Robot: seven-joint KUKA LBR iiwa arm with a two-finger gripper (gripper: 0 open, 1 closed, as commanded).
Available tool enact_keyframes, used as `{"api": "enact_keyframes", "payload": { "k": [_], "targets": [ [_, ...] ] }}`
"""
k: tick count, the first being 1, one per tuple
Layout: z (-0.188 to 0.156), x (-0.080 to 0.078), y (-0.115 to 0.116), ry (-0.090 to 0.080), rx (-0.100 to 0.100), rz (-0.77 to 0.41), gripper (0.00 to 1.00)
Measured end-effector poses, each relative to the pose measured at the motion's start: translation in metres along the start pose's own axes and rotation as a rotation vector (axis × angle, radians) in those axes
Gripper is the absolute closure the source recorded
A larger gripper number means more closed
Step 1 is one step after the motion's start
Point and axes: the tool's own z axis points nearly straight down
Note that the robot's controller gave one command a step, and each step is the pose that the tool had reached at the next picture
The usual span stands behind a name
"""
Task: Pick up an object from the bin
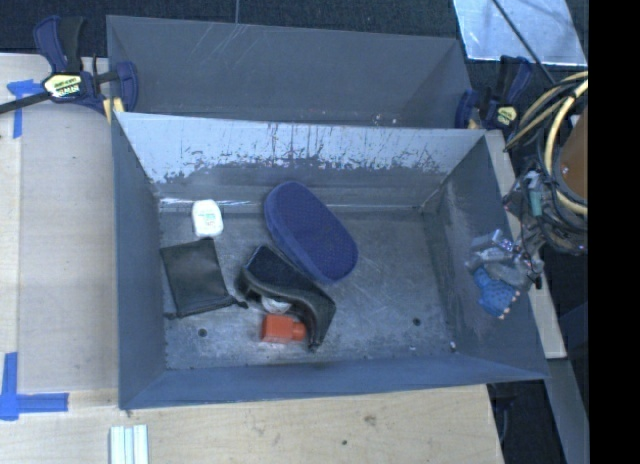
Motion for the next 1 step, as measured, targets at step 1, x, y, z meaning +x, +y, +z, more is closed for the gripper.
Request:
{"api": "enact_keyframes", "payload": {
  "k": [1],
  "targets": [
    [-0.0234, -0.0265, -0.0282, 0.000, -0.005, -0.090, 1.00]
  ]
}}
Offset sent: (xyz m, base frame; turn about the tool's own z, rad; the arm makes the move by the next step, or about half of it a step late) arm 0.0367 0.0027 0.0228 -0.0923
